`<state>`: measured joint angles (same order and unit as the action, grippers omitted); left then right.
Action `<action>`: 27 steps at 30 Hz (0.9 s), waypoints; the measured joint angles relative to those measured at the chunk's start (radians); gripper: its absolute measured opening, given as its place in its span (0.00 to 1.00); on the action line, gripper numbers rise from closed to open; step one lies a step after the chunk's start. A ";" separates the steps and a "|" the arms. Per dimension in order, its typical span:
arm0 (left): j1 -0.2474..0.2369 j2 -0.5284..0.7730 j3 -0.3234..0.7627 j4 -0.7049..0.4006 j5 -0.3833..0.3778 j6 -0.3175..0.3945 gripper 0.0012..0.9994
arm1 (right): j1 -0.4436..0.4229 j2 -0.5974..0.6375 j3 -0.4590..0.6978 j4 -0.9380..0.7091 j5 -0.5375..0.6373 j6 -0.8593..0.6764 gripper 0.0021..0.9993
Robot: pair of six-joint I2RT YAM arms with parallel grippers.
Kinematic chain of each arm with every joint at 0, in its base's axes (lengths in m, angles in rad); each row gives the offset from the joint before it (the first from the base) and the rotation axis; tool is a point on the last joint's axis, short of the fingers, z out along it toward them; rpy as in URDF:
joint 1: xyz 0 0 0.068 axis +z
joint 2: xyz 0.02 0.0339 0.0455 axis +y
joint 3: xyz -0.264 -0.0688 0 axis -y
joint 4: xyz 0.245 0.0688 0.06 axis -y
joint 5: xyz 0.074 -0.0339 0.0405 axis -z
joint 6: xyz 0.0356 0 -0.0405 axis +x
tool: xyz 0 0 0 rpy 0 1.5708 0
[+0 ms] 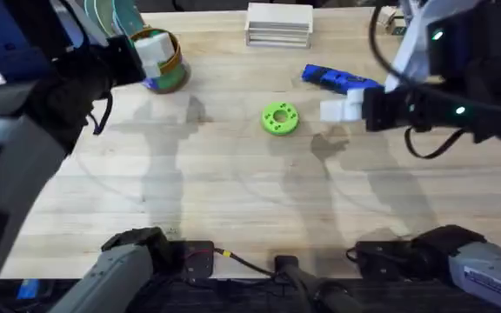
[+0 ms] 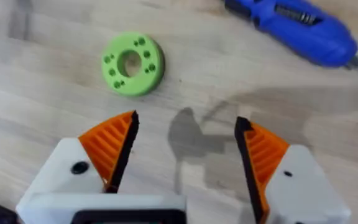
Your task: Pick up the gripper from the table and insert it into the empty holder that is missing its gripper. Then pick up a screw, insert it into the mounting hole, and use the screwdriver to tighten it. Finally, clean up the table by picking up the vegetable and placing it into the bucket.
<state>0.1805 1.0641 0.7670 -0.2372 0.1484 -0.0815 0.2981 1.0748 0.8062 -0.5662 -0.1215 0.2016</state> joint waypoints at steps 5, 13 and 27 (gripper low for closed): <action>-0.059 -0.137 0.000 -0.160 -0.026 0.077 0.99 | 0.000 -0.016 0.100 -0.056 0.000 -0.005 0.99; -0.175 -0.342 0.000 -0.315 -0.041 0.130 0.30 | 0.000 -0.016 0.202 -0.187 0.000 -0.034 0.99; -0.272 -0.545 0.000 -0.467 -0.041 0.150 0.96 | 0.000 -0.081 0.210 -0.216 0.000 -0.042 0.99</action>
<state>-0.0914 0.5195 0.7670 -0.7040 0.1073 0.0684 0.2981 0.9943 1.0166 -0.7822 -0.1219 0.1595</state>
